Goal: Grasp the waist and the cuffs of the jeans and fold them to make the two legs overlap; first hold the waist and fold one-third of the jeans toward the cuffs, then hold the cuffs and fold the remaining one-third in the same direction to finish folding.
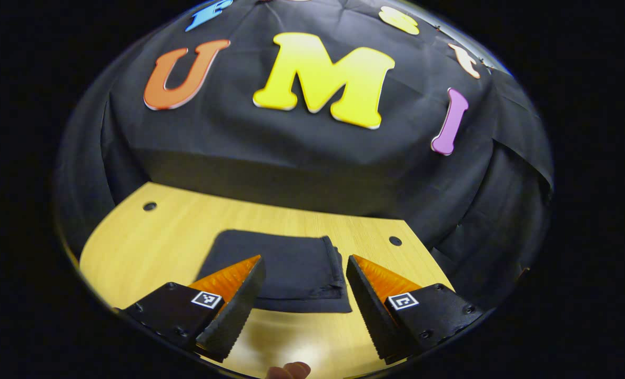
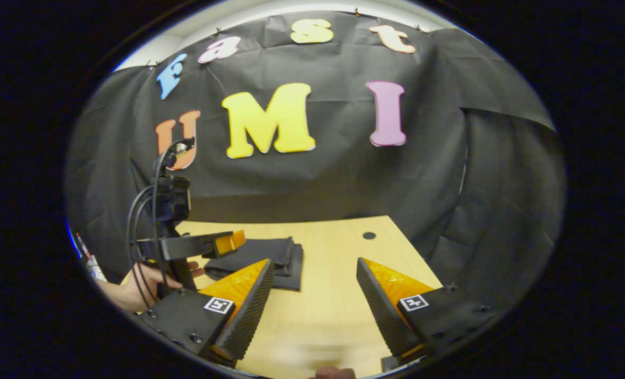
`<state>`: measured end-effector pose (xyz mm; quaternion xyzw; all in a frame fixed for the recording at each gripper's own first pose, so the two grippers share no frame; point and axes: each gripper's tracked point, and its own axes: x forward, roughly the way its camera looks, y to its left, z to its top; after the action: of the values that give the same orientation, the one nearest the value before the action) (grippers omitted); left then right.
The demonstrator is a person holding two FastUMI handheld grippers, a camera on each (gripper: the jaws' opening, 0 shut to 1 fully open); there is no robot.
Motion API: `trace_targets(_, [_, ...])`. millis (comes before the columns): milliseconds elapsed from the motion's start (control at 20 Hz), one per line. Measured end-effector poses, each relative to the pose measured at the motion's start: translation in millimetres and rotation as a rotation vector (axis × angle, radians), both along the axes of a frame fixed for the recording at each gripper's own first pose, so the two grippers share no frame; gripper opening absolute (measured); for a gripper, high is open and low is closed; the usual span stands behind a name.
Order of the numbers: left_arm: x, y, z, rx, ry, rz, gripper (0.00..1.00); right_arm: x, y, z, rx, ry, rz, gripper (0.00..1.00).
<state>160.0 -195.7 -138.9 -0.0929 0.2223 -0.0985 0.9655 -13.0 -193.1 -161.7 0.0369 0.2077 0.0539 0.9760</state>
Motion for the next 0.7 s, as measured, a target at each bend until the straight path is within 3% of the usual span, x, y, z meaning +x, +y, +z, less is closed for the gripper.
trace_targets(250, [-35, 77, 90, 0.094, -0.225, 0.094, 0.99, 16, 57, 37, 0.021, -0.106, 0.045, 0.98])
trace_targets(300, [-42, 92, 104, 0.112, -0.261, 0.114, 0.98, 15, 66, 46, 0.017, -0.136, 0.045, 0.93])
trace_targets(350, [-49, 103, 118, 0.119, -0.293, 0.125, 1.00, 16, 76, 58, 0.012, -0.172, 0.046, 0.98])
trace_targets(500, [-73, 122, 144, 0.115, -0.338, 0.151, 1.00, 15, 102, 94, -0.033, -0.309, 0.063, 0.93])
trace_targets(550, [-80, 128, 147, 0.122, -0.346, 0.164, 0.98, 13, 107, 100, -0.060, -0.338, 0.062, 0.92])
trace_targets(600, [-85, 136, 151, 0.128, -0.358, 0.173, 0.98, 7, 111, 103, -0.080, -0.358, 0.060, 0.98])
trace_targets(700, [-100, 148, 153, 0.123, -0.375, 0.181, 0.98, -5, 121, 108, -0.072, -0.381, 0.048, 0.92])
